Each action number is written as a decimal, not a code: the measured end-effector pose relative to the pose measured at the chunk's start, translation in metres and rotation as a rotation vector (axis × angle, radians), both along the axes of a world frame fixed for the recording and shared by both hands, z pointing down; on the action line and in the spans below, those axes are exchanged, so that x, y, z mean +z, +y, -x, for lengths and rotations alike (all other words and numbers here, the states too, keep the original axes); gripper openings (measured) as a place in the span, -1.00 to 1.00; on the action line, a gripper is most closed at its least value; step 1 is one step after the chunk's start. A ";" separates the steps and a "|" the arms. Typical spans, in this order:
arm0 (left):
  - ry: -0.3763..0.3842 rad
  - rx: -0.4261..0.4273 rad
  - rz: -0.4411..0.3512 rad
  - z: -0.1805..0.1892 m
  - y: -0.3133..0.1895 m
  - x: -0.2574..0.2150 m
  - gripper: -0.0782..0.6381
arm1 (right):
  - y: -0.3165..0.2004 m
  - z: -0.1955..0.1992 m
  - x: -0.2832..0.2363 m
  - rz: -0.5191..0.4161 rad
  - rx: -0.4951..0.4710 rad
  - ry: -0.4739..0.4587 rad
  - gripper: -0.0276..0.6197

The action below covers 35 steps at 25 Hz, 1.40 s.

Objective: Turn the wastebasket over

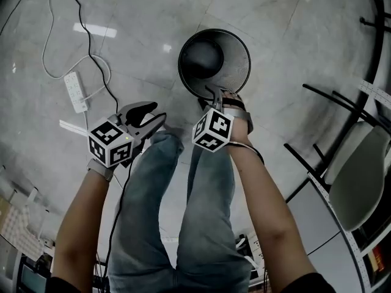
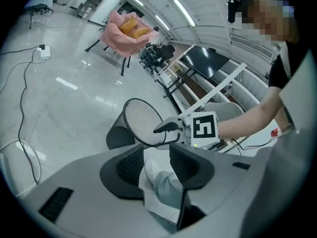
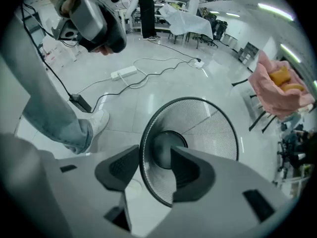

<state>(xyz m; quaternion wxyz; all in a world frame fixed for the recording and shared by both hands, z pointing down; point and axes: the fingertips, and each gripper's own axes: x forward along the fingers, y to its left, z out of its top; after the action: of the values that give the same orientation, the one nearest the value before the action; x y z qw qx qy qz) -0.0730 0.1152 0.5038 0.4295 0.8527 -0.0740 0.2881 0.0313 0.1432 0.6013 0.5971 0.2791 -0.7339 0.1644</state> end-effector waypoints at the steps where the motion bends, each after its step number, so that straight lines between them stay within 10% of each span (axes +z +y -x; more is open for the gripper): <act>1: 0.004 -0.013 -0.005 -0.003 -0.002 -0.009 -0.34 | 0.000 0.000 -0.011 0.001 -0.029 -0.019 -0.32; 5: 0.037 -0.058 -0.047 -0.024 -0.017 -0.053 -0.34 | -0.015 -0.013 -0.071 -0.014 -0.005 -0.152 -0.32; 19: 0.245 -0.261 -0.195 -0.082 -0.043 -0.307 -0.35 | -0.083 -0.080 -0.393 -0.237 0.732 -1.053 -0.79; 35: 0.444 -0.469 -0.503 -0.049 -0.041 -0.590 -0.73 | -0.073 -0.039 -0.686 -0.445 0.409 -1.326 -0.88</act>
<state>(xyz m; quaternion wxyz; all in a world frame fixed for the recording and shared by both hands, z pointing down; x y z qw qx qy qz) -0.0236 0.0737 -0.0857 0.2672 0.9326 -0.2399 -0.0356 0.0698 0.0707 -0.0843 -0.0868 0.3672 -0.8906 0.2539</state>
